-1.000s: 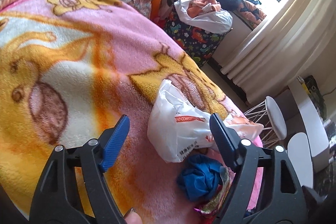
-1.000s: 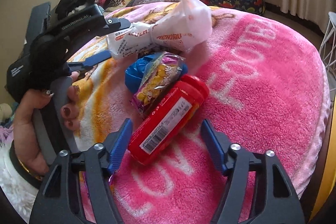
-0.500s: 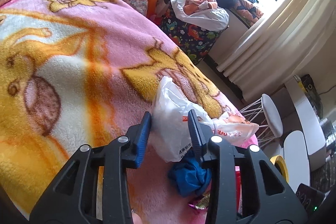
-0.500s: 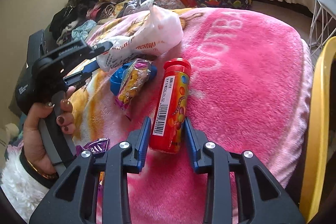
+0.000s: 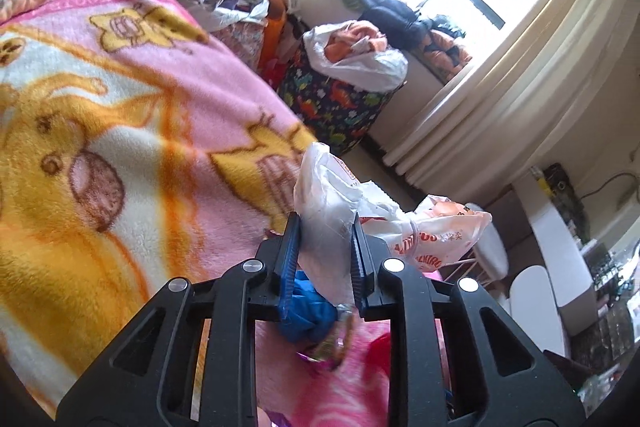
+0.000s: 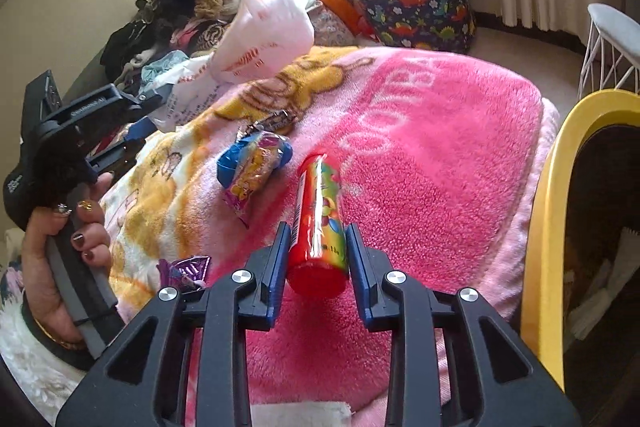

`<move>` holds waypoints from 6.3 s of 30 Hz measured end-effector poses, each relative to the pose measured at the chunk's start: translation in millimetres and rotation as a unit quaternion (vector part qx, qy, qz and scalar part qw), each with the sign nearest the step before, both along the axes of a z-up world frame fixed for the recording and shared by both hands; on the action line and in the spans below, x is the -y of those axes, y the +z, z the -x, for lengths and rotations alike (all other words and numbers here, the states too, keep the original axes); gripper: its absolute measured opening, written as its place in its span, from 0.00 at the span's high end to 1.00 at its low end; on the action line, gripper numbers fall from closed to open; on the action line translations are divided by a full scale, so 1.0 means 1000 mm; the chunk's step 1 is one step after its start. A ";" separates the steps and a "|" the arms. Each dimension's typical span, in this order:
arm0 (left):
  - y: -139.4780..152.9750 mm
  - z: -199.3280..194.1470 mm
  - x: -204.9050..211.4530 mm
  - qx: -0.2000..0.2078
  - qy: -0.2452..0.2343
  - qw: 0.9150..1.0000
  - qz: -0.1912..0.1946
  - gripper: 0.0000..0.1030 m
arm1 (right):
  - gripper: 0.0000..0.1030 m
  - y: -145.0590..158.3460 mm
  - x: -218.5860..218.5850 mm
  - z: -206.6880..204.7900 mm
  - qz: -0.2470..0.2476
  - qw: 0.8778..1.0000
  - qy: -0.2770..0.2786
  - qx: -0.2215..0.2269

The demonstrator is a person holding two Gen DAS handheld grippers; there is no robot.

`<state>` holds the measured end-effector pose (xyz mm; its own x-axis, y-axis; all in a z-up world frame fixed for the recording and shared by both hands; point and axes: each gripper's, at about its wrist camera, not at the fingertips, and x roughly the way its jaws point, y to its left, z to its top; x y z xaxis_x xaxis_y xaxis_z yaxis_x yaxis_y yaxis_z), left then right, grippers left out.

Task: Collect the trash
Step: 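Carry the white bag and red tube over the yellow bin with both tools, then open both tools to drop the white bag and red tube into the bin, then move both open tools back toward the remaining wrappers on the blanket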

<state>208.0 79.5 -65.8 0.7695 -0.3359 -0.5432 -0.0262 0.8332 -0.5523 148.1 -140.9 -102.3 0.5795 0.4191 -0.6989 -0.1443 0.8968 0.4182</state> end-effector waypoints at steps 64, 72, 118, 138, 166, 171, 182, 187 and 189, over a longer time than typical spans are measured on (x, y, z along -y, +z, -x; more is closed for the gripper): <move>0.054 0.066 0.115 0.054 -0.089 0.994 -0.042 0.84 | 0.74 0.056 0.135 0.075 -0.054 0.985 -0.137 0.089; 0.055 0.067 0.130 0.056 -0.105 0.992 -0.047 0.84 | 0.74 0.056 0.157 0.081 -0.061 0.980 -0.167 0.089; 0.030 0.082 0.204 0.044 -0.177 0.976 -0.122 0.84 | 0.74 0.040 0.225 0.104 -0.064 0.958 -0.267 0.080; 0.005 0.096 0.265 0.039 -0.251 0.948 -0.193 0.83 | 0.74 0.029 0.249 0.110 -0.076 0.951 -0.292 0.069; -0.005 0.097 0.266 0.019 -0.267 0.947 -0.177 0.11 | 0.43 0.013 0.241 0.099 -0.068 0.958 -0.278 0.033; 0.004 0.094 0.246 0.023 -0.226 0.958 -0.176 0.11 | 0.40 0.019 0.230 0.098 -0.055 0.961 -0.267 0.044; 0.023 0.097 0.206 0.050 -0.163 0.969 -0.178 0.11 | 0.39 0.040 0.197 0.094 -0.033 0.970 -0.228 0.081; 0.028 0.098 0.191 0.056 -0.145 0.972 -0.175 0.11 | 0.38 0.045 0.187 0.093 -0.028 0.972 -0.211 0.094; 0.029 0.098 0.185 0.057 -0.138 0.973 -0.173 0.11 | 0.38 0.047 0.183 0.093 -0.025 0.973 -0.205 0.098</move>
<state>109.8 -105.9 -36.7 0.7381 -0.3505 -0.5765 0.2707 0.9365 -0.2227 54.6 -323.8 -55.4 0.8261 0.1547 -0.5419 0.1403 0.8748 0.4637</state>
